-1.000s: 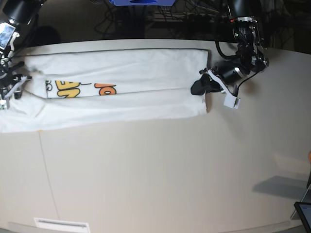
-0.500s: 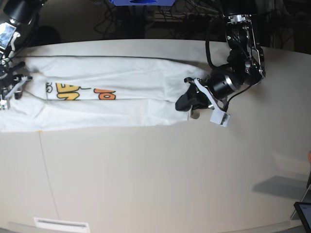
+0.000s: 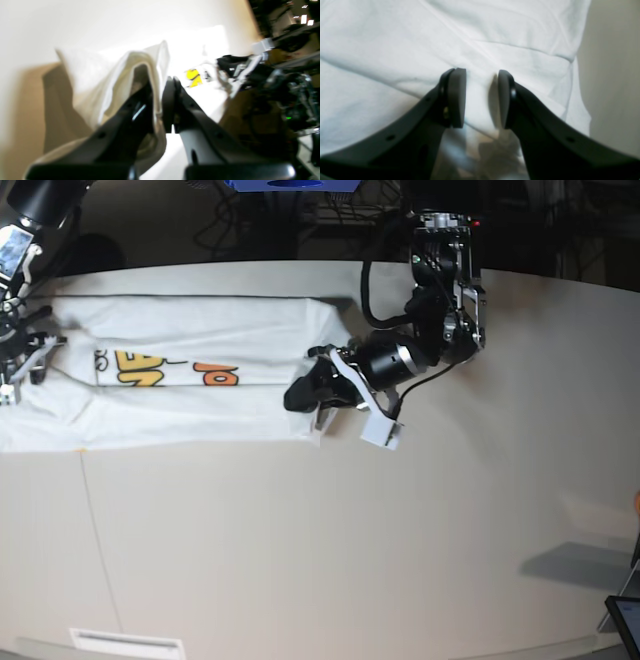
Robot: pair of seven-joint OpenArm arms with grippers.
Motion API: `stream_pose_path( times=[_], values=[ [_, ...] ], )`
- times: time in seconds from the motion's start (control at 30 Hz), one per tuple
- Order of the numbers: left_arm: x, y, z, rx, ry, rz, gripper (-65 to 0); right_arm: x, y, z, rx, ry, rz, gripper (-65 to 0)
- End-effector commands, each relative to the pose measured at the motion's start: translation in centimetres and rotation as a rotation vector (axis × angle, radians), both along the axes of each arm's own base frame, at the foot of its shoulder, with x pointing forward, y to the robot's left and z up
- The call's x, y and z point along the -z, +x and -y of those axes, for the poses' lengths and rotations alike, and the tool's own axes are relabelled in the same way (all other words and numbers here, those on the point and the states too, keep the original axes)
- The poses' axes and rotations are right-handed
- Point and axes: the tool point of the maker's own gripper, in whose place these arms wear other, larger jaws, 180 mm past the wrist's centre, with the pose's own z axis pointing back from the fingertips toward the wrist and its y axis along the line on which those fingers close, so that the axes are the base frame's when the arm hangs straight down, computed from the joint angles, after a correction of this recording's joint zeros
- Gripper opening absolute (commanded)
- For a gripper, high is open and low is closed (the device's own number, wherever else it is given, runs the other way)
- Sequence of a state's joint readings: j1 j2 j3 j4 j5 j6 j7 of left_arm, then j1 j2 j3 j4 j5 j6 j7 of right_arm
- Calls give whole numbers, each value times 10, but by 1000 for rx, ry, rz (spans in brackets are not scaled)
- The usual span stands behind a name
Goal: Fold the T-shirt properly
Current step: 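Drag the collar end with the left gripper toward the right gripper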
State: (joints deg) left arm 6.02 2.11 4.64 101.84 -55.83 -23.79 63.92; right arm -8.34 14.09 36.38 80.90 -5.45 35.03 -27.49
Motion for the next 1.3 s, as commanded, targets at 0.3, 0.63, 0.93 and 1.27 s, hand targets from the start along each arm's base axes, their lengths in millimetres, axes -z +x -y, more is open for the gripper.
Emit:
stream_pose_path(
  times=[0.3, 0.63, 0.93, 1.27],
  values=[
    [-5, 2, 65, 46, -168, -84, -650, 19, -27, 1, -16, -23, -147, -441],
    [3, 11, 113, 141, -198, -99, -650, 21, -31, 1, -17, -22, -155, -441],
    [-1, 15, 143, 248, -167, -74, -650, 20, -28, 0, -19, -22, -151, -441],
    [16, 15, 149, 273, -138, -120, -650, 22, -29, -1, -17, -15, -154, -441]
  ],
)
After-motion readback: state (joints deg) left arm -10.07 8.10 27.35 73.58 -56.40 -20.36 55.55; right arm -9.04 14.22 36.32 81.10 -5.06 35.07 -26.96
